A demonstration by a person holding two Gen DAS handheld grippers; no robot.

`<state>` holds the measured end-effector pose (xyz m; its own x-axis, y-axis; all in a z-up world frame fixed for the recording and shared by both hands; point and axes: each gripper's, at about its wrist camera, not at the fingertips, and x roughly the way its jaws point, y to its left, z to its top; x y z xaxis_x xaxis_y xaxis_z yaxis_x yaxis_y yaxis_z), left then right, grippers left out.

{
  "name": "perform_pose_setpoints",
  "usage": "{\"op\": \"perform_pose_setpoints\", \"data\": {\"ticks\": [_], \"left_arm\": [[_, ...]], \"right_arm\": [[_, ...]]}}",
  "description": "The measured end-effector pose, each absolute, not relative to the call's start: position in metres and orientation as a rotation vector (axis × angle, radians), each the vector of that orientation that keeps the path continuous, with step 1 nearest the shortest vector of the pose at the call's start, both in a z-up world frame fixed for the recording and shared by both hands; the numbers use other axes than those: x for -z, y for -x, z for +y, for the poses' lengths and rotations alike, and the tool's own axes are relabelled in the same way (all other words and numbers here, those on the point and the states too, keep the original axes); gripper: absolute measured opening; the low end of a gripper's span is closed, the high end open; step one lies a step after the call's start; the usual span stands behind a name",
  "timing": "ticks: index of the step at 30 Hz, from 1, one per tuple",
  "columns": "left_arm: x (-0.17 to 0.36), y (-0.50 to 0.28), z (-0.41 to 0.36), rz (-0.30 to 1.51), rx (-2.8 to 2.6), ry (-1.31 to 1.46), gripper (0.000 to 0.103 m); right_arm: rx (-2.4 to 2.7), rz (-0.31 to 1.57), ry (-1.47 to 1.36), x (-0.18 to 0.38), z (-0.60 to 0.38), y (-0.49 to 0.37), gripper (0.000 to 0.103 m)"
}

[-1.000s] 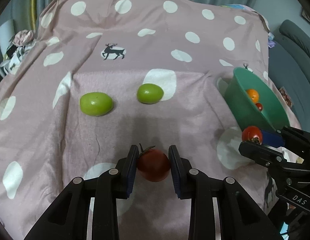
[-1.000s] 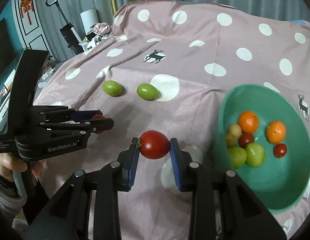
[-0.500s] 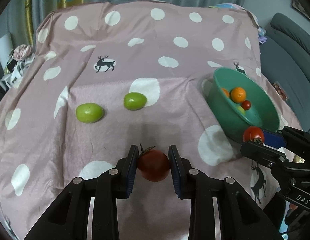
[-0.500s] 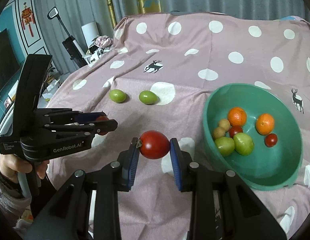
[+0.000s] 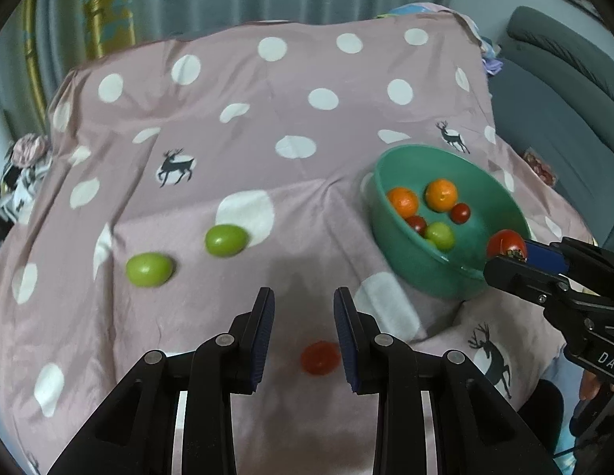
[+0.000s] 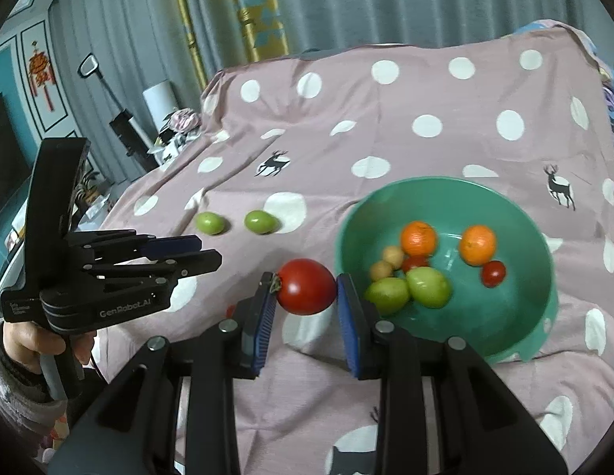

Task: Organize fruits
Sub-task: 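Carry both red tomatoes toward the green bowl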

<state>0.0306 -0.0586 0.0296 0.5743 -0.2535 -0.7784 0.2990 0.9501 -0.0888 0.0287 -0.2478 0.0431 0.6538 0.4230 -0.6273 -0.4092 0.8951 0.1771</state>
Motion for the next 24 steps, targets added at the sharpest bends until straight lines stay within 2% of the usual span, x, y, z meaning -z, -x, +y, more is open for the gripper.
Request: {"op": "perform_pose_setpoints", "data": {"ticks": [4,9,15,24], "left_arm": [[-0.018,-0.036,-0.064,0.942,0.363,-0.044,0.031],[0.026,-0.045,-0.056,1.056,0.333,-0.023,0.031],[0.028,-0.057,-0.049,0.989,0.305,-0.064,0.031],[0.052,-0.082,-0.029,1.066,0.251,-0.003,0.031]], "right_arm": [[-0.451,0.714,-0.037,-0.042,-0.261,-0.029,0.032],[-0.446,0.72,-0.063,-0.039,-0.27,-0.031,0.031],[-0.463,0.728,-0.073,-0.033,-0.269,-0.033,0.031],[-0.484,0.723,-0.083,-0.031,-0.268,-0.033,0.031]]}}
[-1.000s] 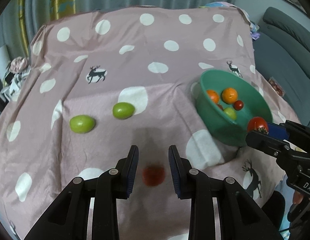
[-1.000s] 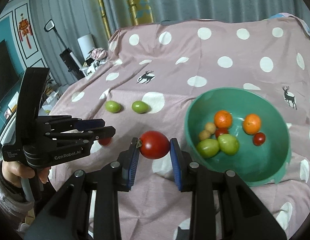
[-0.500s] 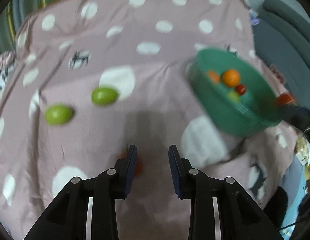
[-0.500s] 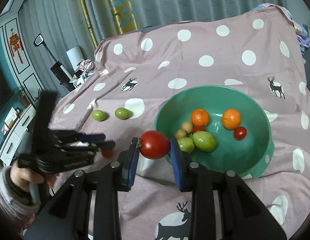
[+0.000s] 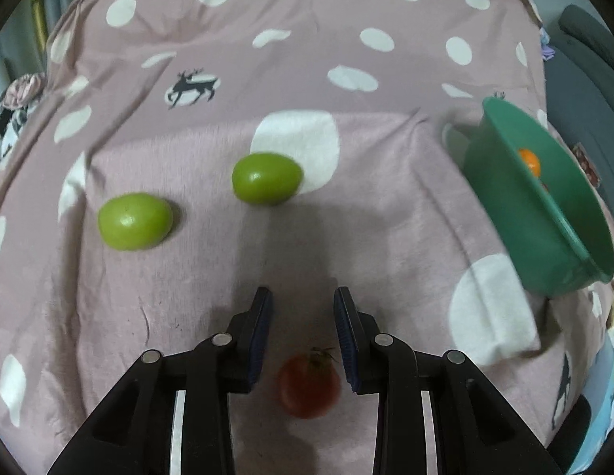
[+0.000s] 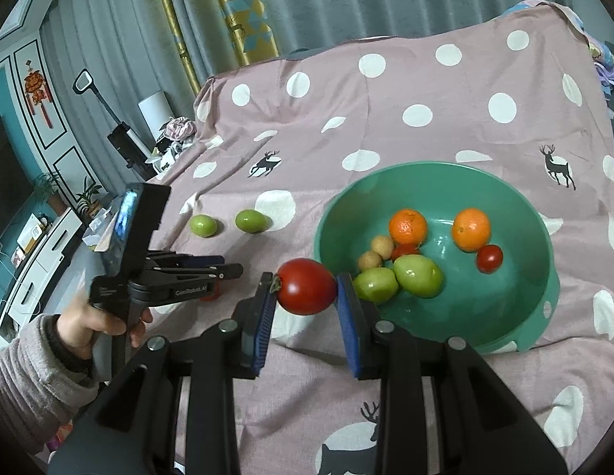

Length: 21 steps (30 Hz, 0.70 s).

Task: Organize fruits
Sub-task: 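Carry both red tomatoes toward the green bowl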

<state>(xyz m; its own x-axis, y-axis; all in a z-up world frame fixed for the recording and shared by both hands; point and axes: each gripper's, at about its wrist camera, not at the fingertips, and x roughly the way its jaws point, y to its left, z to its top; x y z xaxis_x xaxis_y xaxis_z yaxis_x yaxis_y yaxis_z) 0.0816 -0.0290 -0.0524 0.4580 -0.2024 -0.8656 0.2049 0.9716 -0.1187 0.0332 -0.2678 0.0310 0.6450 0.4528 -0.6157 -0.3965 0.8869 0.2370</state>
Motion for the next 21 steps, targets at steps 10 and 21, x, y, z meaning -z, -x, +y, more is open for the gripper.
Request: {"op": "perform_pose_setpoints", "data": {"ticks": [10,21], "left_arm": [[0.049,-0.053,-0.032,1.066,0.299,-0.038,0.031],[0.044,-0.054,-0.036,1.059,0.287,-0.045,0.029]], "right_arm": [[-0.495,0.728,-0.097,-0.027,-0.27,-0.038,0.031],[-0.501,0.724,-0.1,-0.029,-0.269,-0.037,0.031]]}}
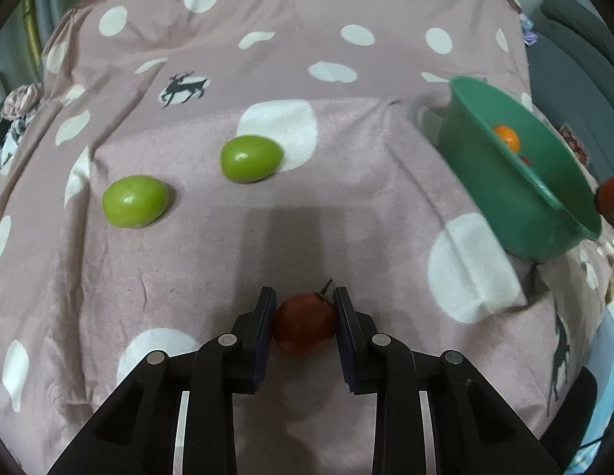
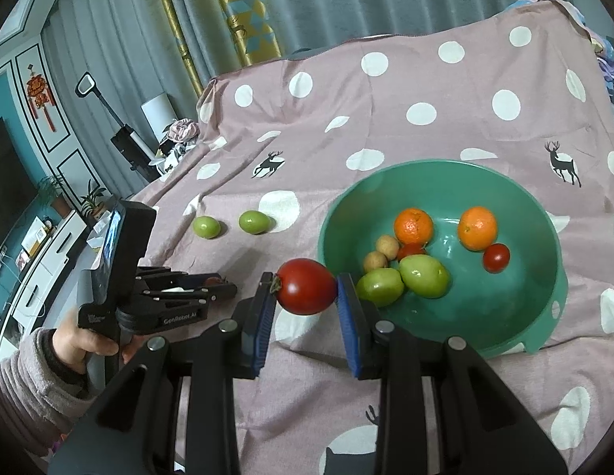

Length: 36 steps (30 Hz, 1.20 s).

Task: Organize fruits
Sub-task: 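Carry both red tomatoes toward the green bowl, then hold both red tomatoes above the green bowl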

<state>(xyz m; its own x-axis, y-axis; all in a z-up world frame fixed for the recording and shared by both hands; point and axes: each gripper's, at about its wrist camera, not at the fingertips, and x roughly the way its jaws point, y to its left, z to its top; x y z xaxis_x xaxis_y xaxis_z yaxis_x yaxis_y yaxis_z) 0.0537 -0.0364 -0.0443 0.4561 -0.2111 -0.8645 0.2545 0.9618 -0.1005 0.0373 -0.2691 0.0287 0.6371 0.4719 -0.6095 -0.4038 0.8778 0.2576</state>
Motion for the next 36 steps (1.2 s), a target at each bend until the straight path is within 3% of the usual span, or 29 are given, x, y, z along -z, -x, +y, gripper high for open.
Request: {"op": "perform_pose_setpoints", "data": {"ticks": [18,36], "left_arm": [[-0.015,-0.045,-0.098,0.932,0.406,-0.132,0.029],[-0.037,-0.048,-0.146,0.878,0.477,-0.198,0.029]], "right_arm": [[-0.487,0.71,-0.137,-0.028,-0.287,-0.038,0.032],[-0.444,0.69,-0.172,-0.029,-0.311,-0.043,0.032]]}}
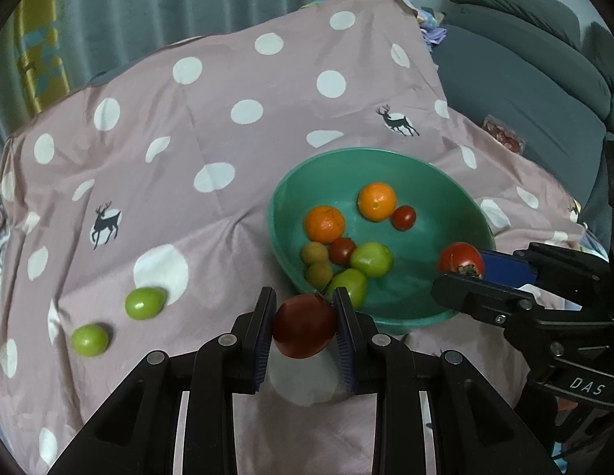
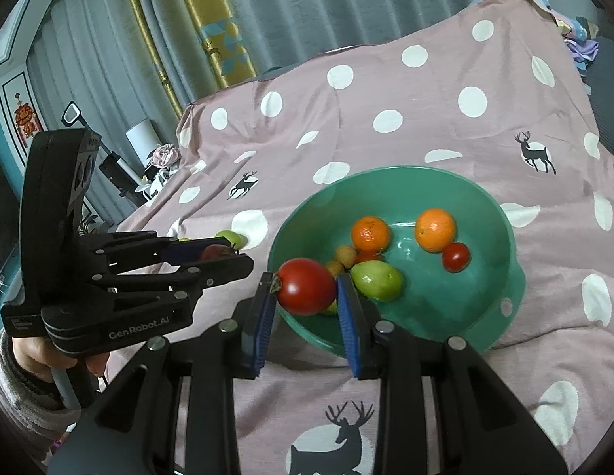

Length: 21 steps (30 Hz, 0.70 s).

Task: Organize fruits
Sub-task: 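Hold both red tomatoes above the green bowl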

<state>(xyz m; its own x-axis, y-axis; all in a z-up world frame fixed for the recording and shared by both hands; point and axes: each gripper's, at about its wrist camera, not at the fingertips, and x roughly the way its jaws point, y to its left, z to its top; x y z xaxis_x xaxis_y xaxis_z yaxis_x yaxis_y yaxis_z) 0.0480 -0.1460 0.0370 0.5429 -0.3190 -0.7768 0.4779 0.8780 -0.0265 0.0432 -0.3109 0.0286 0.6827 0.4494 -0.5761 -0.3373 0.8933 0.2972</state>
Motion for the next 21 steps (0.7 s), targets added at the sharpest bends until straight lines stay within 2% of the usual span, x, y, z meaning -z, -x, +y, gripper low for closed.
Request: {"op": "perform_pose_setpoints", "data": {"ticks": [21], "left_arm": [[-0.037,-0.054,-0.169,0.87,0.476,-0.268,0.029]], "right_arm": [[-0.434,0.674,-0.187,-0.026,-0.324,-0.047,0.032]]}}
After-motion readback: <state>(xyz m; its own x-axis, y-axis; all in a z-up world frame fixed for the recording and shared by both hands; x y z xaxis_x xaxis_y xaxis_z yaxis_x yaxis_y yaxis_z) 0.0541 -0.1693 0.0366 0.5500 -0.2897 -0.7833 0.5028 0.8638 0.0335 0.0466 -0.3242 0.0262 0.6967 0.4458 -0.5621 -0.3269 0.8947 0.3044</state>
